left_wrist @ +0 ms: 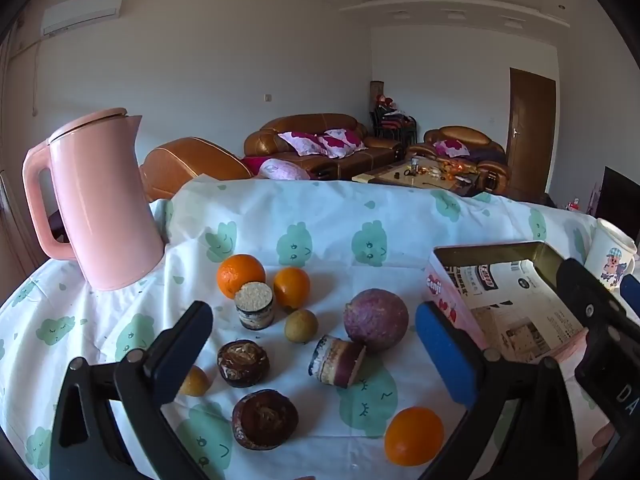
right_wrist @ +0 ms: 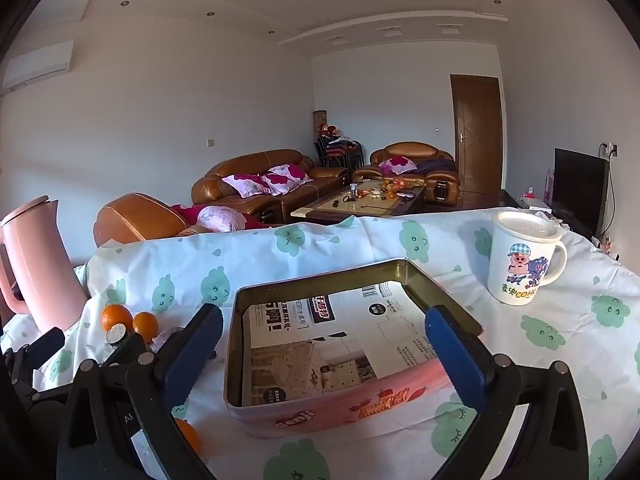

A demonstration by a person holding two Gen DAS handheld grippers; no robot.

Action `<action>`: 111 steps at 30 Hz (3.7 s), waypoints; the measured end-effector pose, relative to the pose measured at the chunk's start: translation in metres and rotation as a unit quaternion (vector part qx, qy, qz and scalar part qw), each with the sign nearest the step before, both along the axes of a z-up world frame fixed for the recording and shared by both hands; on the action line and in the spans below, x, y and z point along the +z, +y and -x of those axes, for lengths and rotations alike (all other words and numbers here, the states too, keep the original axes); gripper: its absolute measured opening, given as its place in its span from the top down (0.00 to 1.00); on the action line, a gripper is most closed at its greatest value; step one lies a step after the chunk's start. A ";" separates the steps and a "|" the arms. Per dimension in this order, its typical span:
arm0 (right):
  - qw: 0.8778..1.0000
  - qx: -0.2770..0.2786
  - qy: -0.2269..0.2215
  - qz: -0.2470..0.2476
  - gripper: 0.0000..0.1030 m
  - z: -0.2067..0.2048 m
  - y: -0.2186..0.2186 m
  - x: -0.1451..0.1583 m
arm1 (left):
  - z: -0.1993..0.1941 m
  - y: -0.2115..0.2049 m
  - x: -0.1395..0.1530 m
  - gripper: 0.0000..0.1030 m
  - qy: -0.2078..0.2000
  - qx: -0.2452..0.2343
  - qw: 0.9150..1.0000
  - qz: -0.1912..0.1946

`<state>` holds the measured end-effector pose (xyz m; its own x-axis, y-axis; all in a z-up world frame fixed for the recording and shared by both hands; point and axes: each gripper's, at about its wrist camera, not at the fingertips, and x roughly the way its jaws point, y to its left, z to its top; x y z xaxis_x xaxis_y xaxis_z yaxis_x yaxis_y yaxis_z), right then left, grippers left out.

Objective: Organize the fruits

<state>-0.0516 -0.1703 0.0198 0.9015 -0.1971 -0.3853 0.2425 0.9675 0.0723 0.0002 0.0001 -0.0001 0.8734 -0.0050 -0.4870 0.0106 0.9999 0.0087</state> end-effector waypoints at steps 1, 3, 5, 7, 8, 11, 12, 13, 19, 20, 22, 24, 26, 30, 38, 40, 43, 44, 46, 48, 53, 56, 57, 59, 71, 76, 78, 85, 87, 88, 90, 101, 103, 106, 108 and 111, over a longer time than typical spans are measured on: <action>1.000 0.000 0.000 -0.001 0.01 0.000 0.000 0.000 | 0.000 0.000 0.000 0.00 0.001 -0.001 1.000 0.001; 1.000 0.000 -0.001 0.001 0.01 0.000 0.000 0.000 | 0.000 0.000 0.000 0.00 0.002 -0.001 1.000 0.004; 1.000 0.001 0.000 0.003 0.01 -0.001 0.000 -0.001 | 0.000 0.000 0.000 0.00 0.001 -0.004 1.000 0.005; 1.000 0.001 0.003 0.005 0.01 -0.002 -0.001 -0.002 | 0.000 0.000 0.000 0.00 0.001 -0.007 1.000 0.007; 1.000 0.001 0.003 0.006 0.01 -0.001 0.002 -0.001 | 0.000 0.002 0.000 0.00 -0.001 -0.008 1.000 0.008; 1.000 0.001 0.004 0.004 0.01 -0.002 -0.001 -0.001 | 0.000 0.006 -0.002 0.00 -0.003 -0.012 1.000 0.009; 1.000 0.001 0.004 0.010 0.01 -0.002 0.002 -0.003 | 0.001 0.005 -0.002 0.00 -0.003 -0.012 1.000 0.008; 1.000 0.001 0.004 0.010 0.01 -0.002 0.002 -0.004 | 0.000 0.006 -0.002 0.00 -0.004 -0.012 1.000 0.007; 1.000 0.001 0.003 0.008 0.01 -0.002 0.001 -0.003 | 0.003 0.001 -0.001 0.00 -0.002 -0.007 1.000 0.005; 1.000 0.000 0.003 0.008 0.01 -0.002 0.000 -0.003 | 0.003 0.001 -0.001 0.00 -0.002 -0.007 1.000 0.006; 1.000 0.000 0.003 0.008 0.01 -0.002 0.000 -0.002 | 0.003 0.000 -0.001 0.00 -0.003 -0.008 1.000 0.004; 1.000 0.000 0.003 0.008 0.01 -0.002 0.000 -0.003 | 0.003 0.000 -0.001 0.00 -0.003 -0.009 1.000 0.004; 1.000 -0.001 0.003 0.008 0.01 -0.002 0.000 -0.002 | 0.002 0.001 -0.001 0.00 -0.003 -0.009 1.000 0.003; 1.000 0.000 0.003 0.008 0.01 -0.002 0.000 -0.003 | 0.002 0.000 -0.002 0.00 -0.003 -0.009 1.000 0.003; 1.000 0.000 0.005 0.009 0.01 -0.002 0.000 -0.003 | 0.002 0.000 -0.002 0.00 -0.003 -0.009 1.000 0.002; 1.000 0.000 0.005 0.009 0.01 -0.002 0.000 -0.003 | 0.002 0.000 -0.002 0.00 -0.003 -0.009 1.000 0.002; 1.000 0.000 0.006 0.009 0.01 -0.002 0.000 -0.003 | 0.002 0.000 -0.002 0.00 -0.003 -0.009 1.000 0.002; 1.000 0.000 0.006 0.009 0.01 -0.003 0.000 -0.003 | 0.002 0.000 -0.002 0.00 -0.003 -0.009 1.000 0.002; 1.000 0.000 0.006 0.009 0.01 -0.002 0.000 -0.003 | 0.002 0.000 -0.002 0.00 -0.003 -0.009 1.000 0.002; 1.000 0.000 0.006 0.009 0.01 -0.002 0.000 -0.003 | 0.002 0.000 -0.002 0.00 -0.003 -0.009 1.000 0.002; 1.000 0.000 0.006 0.009 0.01 -0.002 0.000 -0.003 | 0.003 0.000 -0.002 0.00 -0.002 -0.010 1.000 0.002; 1.000 0.000 0.006 0.009 0.01 -0.002 0.000 -0.003 | 0.002 -0.001 -0.002 0.00 -0.002 -0.010 1.000 0.002; 1.000 0.000 0.006 0.009 0.01 -0.002 0.000 -0.003 | 0.002 -0.001 -0.002 0.00 -0.002 -0.010 1.000 0.002; 1.000 0.000 0.006 0.009 0.01 -0.002 0.000 -0.003 | 0.002 0.000 -0.003 0.00 -0.002 -0.009 1.000 0.002; 1.000 0.000 0.007 0.009 0.01 -0.003 0.000 -0.003 | 0.002 0.000 -0.002 0.00 -0.001 -0.010 1.000 0.002; 1.000 0.000 0.007 0.009 0.01 -0.002 0.000 -0.003 | 0.001 0.000 -0.002 0.00 0.000 -0.010 1.000 0.002; 1.000 0.000 0.007 0.009 0.01 -0.002 0.000 -0.004 | 0.001 0.000 -0.002 0.00 0.000 -0.010 1.000 0.002; 1.000 0.003 0.008 0.010 0.01 -0.001 0.000 -0.004 | 0.001 0.000 -0.002 0.00 0.001 -0.010 1.000 0.002; 1.000 0.004 0.008 0.011 0.01 -0.001 0.001 -0.004 | 0.001 0.000 -0.002 0.00 0.001 -0.010 1.000 0.002; 1.000 0.004 0.008 0.011 0.01 -0.002 0.001 -0.004 | 0.001 0.000 -0.002 0.00 0.001 -0.010 1.000 0.002; 1.000 0.004 0.009 0.011 0.01 -0.002 0.002 -0.004 | 0.001 0.000 -0.002 0.00 0.001 -0.010 1.000 0.002; 0.999 0.027 0.025 -0.001 0.01 -0.006 0.000 -0.003 | -0.008 0.032 0.001 0.00 0.017 0.019 1.000 0.017; 0.998 0.049 0.034 -0.015 0.01 -0.007 0.000 -0.004 | -0.011 0.050 0.004 0.00 0.016 0.039 0.999 0.025; 0.993 0.097 0.048 -0.038 0.02 -0.009 0.006 -0.008 | -0.014 0.076 0.007 0.00 0.018 0.084 0.996 0.025; 0.987 0.142 0.062 -0.047 0.17 -0.011 0.016 -0.011 | -0.014 0.090 0.007 0.00 0.024 0.099 0.994 0.029; 0.972 0.205 0.106 -0.042 0.36 -0.017 0.038 -0.020 | -0.013 0.109 0.007 0.00 0.030 0.100 0.994 0.044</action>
